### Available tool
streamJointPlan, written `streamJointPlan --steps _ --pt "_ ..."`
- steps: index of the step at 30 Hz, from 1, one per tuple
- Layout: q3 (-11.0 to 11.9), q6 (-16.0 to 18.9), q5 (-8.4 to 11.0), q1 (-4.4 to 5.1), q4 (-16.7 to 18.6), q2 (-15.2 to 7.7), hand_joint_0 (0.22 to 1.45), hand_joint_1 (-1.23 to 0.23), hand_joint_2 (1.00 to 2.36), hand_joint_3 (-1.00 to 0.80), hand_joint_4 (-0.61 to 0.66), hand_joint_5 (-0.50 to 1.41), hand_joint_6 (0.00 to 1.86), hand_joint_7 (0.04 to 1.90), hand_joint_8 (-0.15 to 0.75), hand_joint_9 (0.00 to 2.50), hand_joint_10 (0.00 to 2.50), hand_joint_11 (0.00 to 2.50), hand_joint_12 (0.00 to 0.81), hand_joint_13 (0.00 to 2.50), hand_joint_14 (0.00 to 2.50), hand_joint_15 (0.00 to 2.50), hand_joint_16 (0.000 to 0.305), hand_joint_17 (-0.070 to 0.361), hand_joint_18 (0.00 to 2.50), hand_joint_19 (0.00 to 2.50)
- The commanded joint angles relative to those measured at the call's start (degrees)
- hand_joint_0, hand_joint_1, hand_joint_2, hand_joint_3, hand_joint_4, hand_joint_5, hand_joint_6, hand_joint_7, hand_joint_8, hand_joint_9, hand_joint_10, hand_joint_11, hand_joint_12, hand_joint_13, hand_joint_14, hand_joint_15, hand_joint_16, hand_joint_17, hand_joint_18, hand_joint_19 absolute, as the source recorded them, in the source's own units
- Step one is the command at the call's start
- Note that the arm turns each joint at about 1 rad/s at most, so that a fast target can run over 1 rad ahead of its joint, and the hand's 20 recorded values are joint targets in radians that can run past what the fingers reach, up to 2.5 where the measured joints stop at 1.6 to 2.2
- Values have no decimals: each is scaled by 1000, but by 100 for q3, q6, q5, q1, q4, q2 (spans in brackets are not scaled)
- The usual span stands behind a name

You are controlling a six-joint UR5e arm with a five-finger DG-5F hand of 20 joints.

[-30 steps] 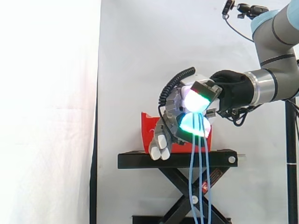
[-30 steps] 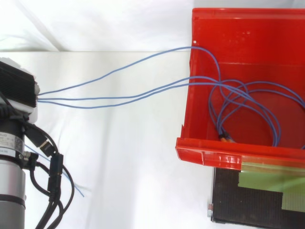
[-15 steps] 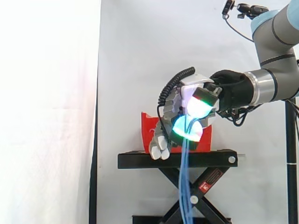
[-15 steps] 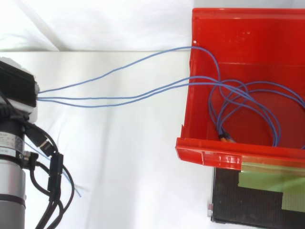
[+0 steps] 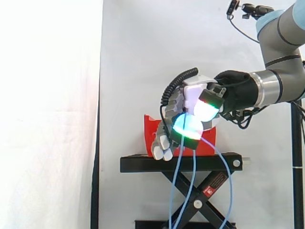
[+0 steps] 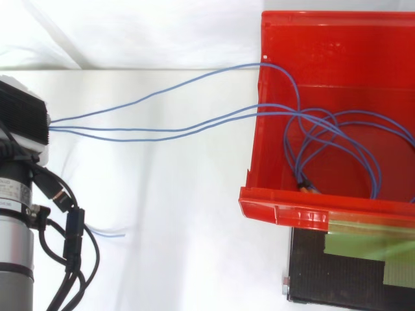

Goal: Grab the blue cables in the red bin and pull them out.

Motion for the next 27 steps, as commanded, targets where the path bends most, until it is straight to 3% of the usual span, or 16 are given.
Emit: streamJointPlan --steps 1,27 --pt "1 2 -2 0 24 0 1022 -936 1001 -976 331 821 64 682 268 804 17 522 327 607 17 464 42 94 427 638" --pt "1 2 -2 9 24 0 835 -797 1000 -1000 340 877 6 731 282 817 19 525 336 600 20 475 42 95 416 663"
